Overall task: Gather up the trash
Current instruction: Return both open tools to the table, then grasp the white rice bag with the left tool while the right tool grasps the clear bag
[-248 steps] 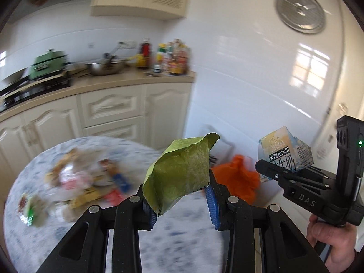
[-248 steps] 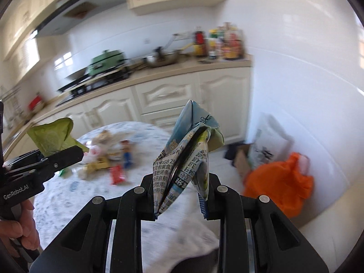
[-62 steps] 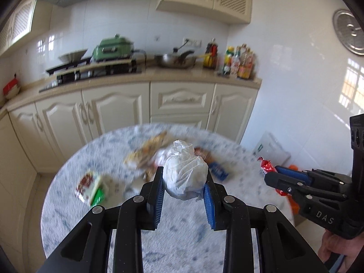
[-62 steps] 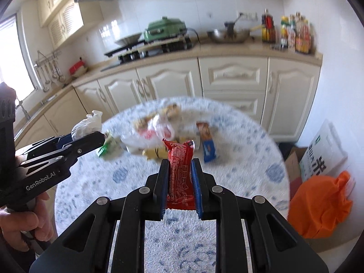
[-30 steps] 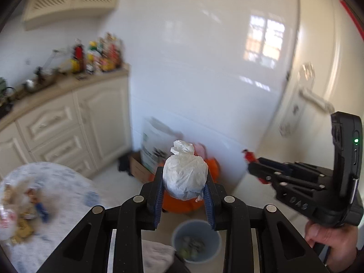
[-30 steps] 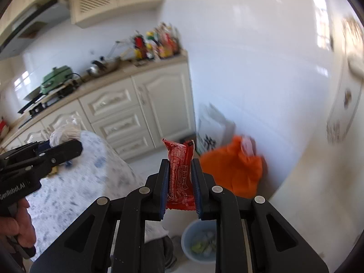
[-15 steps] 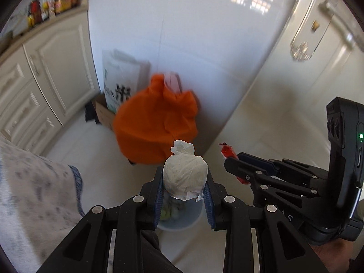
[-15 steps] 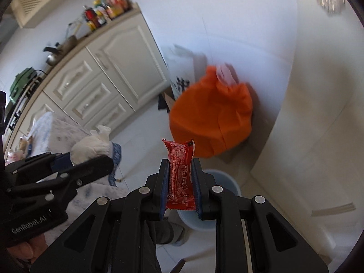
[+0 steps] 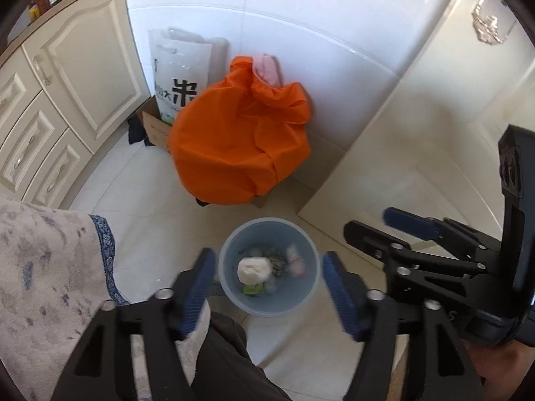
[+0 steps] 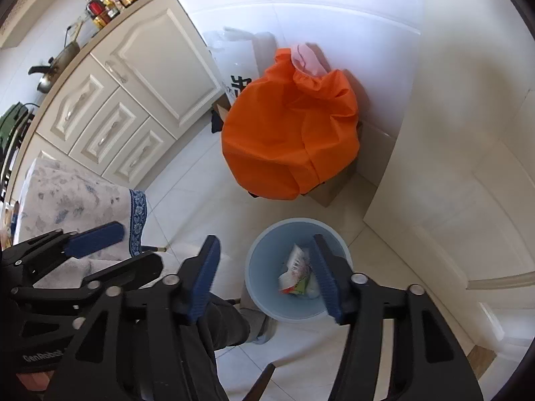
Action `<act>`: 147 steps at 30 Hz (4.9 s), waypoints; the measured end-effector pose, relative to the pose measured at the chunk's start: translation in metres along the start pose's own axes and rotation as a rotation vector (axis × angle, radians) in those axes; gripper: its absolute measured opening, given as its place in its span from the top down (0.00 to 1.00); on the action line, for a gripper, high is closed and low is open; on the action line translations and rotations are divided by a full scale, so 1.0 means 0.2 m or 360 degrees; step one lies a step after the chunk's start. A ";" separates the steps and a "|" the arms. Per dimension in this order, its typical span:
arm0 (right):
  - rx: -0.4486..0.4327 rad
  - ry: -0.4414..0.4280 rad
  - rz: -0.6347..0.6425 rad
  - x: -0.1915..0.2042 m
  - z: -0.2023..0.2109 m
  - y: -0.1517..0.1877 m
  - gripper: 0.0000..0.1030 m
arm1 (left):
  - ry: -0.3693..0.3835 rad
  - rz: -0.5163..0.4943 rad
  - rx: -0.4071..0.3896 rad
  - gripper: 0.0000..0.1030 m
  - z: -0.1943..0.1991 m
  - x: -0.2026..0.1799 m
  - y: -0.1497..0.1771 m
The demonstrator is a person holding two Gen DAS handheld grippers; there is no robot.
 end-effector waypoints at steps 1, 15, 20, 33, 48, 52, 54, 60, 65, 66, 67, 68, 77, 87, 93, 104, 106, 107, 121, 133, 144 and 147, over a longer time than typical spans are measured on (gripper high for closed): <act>-0.0011 0.0013 -0.0009 -0.01 0.01 0.00 0.29 | -0.0015 0.0002 -0.0011 0.28 0.01 0.00 -0.01; -0.0096 0.0120 -0.0011 0.07 0.16 -0.03 0.00 | -0.0151 0.0026 -0.0332 0.05 0.36 0.04 0.10; -0.0200 0.0071 0.0042 0.21 0.32 -0.08 0.00 | -0.0146 0.0093 -0.0489 0.05 0.59 0.15 0.21; -0.0430 -0.0096 0.0338 0.79 0.65 -0.17 0.00 | -0.0188 0.0366 -0.0825 0.01 1.22 0.58 0.68; -0.0593 -0.0386 0.0794 1.61 0.91 -0.06 0.00 | -0.0384 0.0651 -0.1172 0.01 1.79 0.91 1.25; -0.0612 -0.0467 0.0902 1.80 0.95 0.01 0.00 | -0.0454 0.0743 -0.1230 0.01 1.91 1.01 1.42; -0.0617 -0.0492 0.0937 1.87 0.96 0.04 0.00 | -0.0506 0.0783 -0.1257 0.01 1.97 1.04 1.51; -0.0634 -0.0599 0.1087 2.13 0.99 0.15 0.00 | -0.0689 0.0894 -0.1334 0.01 2.09 1.11 1.79; -0.0575 -0.0660 0.1221 2.31 0.93 0.26 0.00 | -0.0834 0.1023 -0.1307 0.01 2.09 1.22 1.99; -0.0561 -0.0670 0.1239 2.34 0.91 0.28 0.00 | -0.0850 0.1063 -0.1288 0.01 2.07 1.26 2.03; -0.0543 -0.0679 0.1260 2.38 0.89 0.30 0.00 | -0.0867 0.1099 -0.1268 0.01 2.05 1.30 2.06; -0.0528 -0.0682 0.1272 2.40 0.87 0.31 0.00 | -0.0880 0.1126 -0.1250 0.01 2.04 1.32 2.06; -0.0360 -0.0642 0.1381 2.60 0.62 0.39 0.00 | -0.0903 0.1306 -0.1078 0.01 1.91 1.63 2.07; -0.0189 -0.0568 0.1400 2.71 0.33 0.38 0.00 | -0.0862 0.1353 -0.0885 0.01 1.65 2.02 2.03; -0.0153 -0.0565 0.1391 2.78 0.22 0.34 0.00 | -0.0844 0.1341 -0.0802 0.01 1.48 2.21 1.94; 0.0017 -0.0593 0.1431 2.93 -0.08 0.35 0.18 | -0.0818 0.1340 -0.0631 0.19 1.22 2.47 1.82; 0.0023 -0.0631 0.1411 2.91 -0.07 0.36 0.37 | -0.0796 0.1296 -0.0634 0.20 1.21 2.46 1.81; 0.0007 -0.0634 0.1415 2.89 -0.06 0.36 0.43 | -0.0780 0.1289 -0.0642 0.20 1.21 2.45 1.80; 0.0076 -0.0732 0.1352 2.50 0.16 0.49 0.52 | -0.0640 0.1288 -0.0715 0.20 1.22 2.14 1.94; 0.0135 -0.0705 0.1230 2.31 0.16 0.50 0.31 | -0.0627 0.1209 -0.0747 0.20 1.31 1.84 1.98; 0.0098 -0.0853 0.1113 2.32 0.14 0.41 0.50 | -0.0642 0.1165 -0.0784 0.20 1.40 1.68 1.92; 0.0047 -0.0889 0.1076 2.28 0.20 0.36 0.50 | -0.0637 0.1148 -0.0817 0.20 1.45 1.65 1.90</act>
Point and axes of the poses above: each gripper's, at about its wrist camera, not at the fingertips, and z roughly against the way its jaws point, x to its left, y to its underside, the point moved 4 cm from there along -z, roughly the way its jaws point, and after that the axes turned 3 degrees about z, right-handed, at the moved point
